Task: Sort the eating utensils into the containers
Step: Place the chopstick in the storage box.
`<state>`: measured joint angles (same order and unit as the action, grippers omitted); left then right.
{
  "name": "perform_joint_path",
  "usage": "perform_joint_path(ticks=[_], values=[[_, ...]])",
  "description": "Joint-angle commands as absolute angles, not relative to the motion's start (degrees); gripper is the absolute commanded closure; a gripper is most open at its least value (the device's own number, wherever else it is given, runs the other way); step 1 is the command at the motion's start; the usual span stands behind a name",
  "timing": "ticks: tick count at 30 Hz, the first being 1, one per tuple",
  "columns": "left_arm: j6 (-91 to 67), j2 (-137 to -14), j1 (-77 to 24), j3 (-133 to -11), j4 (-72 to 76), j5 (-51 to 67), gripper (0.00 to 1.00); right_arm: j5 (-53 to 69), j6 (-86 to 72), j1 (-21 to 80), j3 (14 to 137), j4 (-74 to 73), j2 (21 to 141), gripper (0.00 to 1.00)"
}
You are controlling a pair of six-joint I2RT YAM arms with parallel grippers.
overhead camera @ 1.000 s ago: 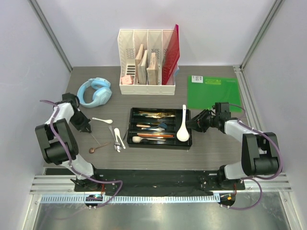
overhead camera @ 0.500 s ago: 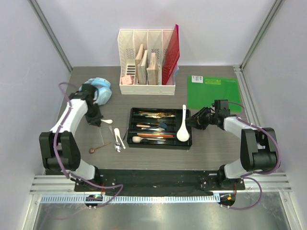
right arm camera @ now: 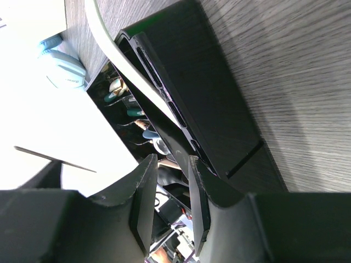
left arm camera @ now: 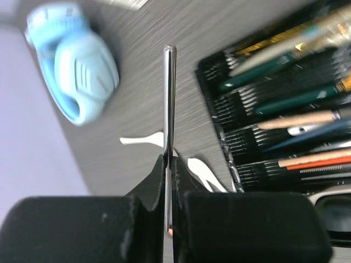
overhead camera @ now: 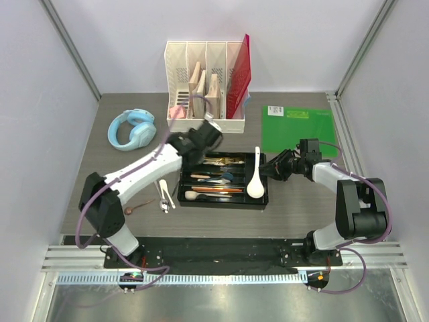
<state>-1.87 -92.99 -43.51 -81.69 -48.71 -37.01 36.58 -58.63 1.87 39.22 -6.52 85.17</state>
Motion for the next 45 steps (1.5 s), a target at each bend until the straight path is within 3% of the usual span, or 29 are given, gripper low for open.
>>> perform_joint_path(ticks=[1,5,20,36,45], values=[[11.9,-95.0,-50.7,-77.2,-39.8,-46.4,1.00,36.4,-58.4,1.9,41.0,-7.1,84.5,0.65],[16.7,-93.2,-54.7,-74.9,-35.8,-40.0,1.00,36.4,-58.5,1.9,40.6,-7.1,84.5,0.65],[24.0,-99.7,-63.9,-69.0,-25.0,-34.5,1.00,36.4,-58.6,1.9,39.9,-7.3,84.5,0.65],[25.2,-104.2,-64.1,-63.3,-21.7,-25.7,1.00,36.0,-58.6,1.9,38.1,-8.3,83.1,0.65],[25.4,-106.1,-64.1,-64.0,-19.8,-27.5,1.00,36.0,-58.5,1.9,38.2,-9.0,82.9,0.65]])
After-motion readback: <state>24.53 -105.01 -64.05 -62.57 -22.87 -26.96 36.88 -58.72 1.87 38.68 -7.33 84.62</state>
